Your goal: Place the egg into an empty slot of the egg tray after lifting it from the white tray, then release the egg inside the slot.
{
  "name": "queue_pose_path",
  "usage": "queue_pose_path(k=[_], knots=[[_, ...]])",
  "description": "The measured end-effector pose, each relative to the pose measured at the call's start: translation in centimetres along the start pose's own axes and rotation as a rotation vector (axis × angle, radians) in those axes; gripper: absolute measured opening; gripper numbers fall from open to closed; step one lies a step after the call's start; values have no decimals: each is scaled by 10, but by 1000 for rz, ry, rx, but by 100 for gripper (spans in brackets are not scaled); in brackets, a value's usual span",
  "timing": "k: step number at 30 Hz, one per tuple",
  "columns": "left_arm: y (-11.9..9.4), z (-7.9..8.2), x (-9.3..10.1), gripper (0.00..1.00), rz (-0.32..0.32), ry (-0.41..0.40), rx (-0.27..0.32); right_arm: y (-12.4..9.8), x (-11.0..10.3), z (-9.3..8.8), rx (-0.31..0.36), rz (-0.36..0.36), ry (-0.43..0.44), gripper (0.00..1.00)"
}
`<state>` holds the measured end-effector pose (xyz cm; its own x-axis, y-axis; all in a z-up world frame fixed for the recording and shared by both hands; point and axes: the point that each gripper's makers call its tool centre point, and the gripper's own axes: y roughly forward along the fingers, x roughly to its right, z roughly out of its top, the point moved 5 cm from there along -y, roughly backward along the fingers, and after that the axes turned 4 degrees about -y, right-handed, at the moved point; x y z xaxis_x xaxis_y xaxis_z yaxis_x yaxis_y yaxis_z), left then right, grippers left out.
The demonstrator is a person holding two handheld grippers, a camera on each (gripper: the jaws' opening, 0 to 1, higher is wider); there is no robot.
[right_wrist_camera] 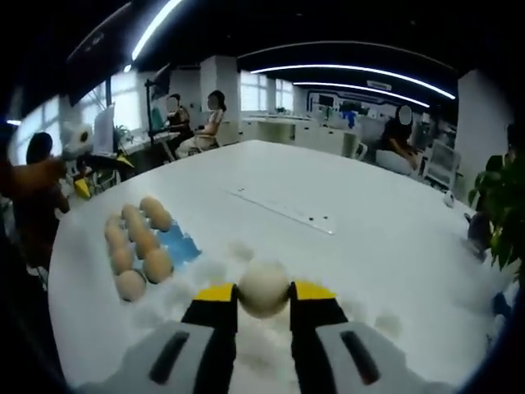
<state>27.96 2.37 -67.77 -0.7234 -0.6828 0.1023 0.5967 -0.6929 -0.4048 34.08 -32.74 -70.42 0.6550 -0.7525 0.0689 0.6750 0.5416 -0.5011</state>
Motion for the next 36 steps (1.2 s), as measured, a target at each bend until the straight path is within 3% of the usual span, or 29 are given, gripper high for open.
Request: queue_pose_path(k=[14,20,29,36], knots=[[-10,-3,-7,83,1,-2,5,46,-62,34,57,149,-49,23],[-14,-6,-11,83,3,-6,5,64,-78,45,72,193,-63,23],[-17,-8,-18,86,-2,-17,7,96,-116,51,42,279,-134,23],[-19,-10,-21,87,0,-19,7,110,-122,43,-15,301,-175,24]])
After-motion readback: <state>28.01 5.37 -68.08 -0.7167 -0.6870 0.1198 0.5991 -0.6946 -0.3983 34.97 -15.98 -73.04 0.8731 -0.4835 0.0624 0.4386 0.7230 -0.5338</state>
